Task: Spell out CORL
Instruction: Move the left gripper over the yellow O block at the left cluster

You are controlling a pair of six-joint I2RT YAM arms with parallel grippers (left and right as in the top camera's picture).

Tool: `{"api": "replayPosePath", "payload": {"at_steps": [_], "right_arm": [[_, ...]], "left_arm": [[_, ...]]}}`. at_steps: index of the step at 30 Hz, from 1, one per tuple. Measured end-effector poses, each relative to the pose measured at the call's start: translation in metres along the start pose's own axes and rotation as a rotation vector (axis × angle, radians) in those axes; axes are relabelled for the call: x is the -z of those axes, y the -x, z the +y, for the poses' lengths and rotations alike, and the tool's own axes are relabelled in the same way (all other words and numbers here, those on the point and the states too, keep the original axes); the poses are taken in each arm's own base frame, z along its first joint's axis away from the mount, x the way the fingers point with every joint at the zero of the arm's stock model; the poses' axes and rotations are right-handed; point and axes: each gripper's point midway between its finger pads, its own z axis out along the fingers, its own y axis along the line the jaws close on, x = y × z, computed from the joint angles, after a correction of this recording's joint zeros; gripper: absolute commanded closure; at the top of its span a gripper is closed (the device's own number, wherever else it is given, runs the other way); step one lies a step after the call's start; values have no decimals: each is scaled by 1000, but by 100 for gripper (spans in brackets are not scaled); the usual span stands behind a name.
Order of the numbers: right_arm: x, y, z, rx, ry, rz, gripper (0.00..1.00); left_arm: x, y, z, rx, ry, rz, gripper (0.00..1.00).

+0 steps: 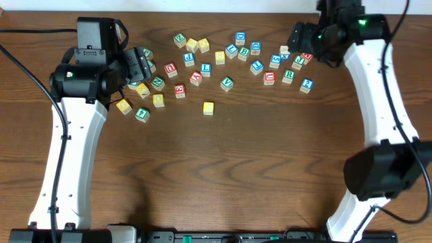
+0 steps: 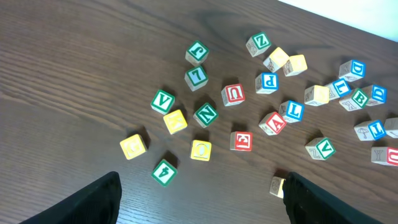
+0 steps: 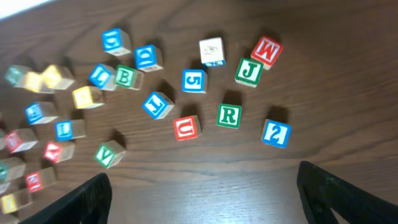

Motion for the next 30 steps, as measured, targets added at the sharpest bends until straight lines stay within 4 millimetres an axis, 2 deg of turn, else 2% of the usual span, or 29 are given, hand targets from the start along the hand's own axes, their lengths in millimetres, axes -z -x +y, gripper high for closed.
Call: {"api": "replayPosePath", "payload": {"at_steps": [3, 7, 15, 19, 30], "right_arm": [[-17, -4, -3, -22, -17, 30, 12], [-30, -6, -5, -45, -29, 45, 11], [-36, -7, 11, -32, -11, 37, 10], [-36, -10, 17, -24, -5, 38, 9], [-36, -16, 16, -26, -14, 64, 8]], "left_arm": [[0, 0, 0, 0, 0, 0, 18], [0, 0, 0, 0, 0, 0, 18], [-6, -2, 0, 4, 5, 15, 19], [-23, -9, 0, 18, 17, 58, 20], [-79, -42, -16, -23, 36, 210, 20]]}}
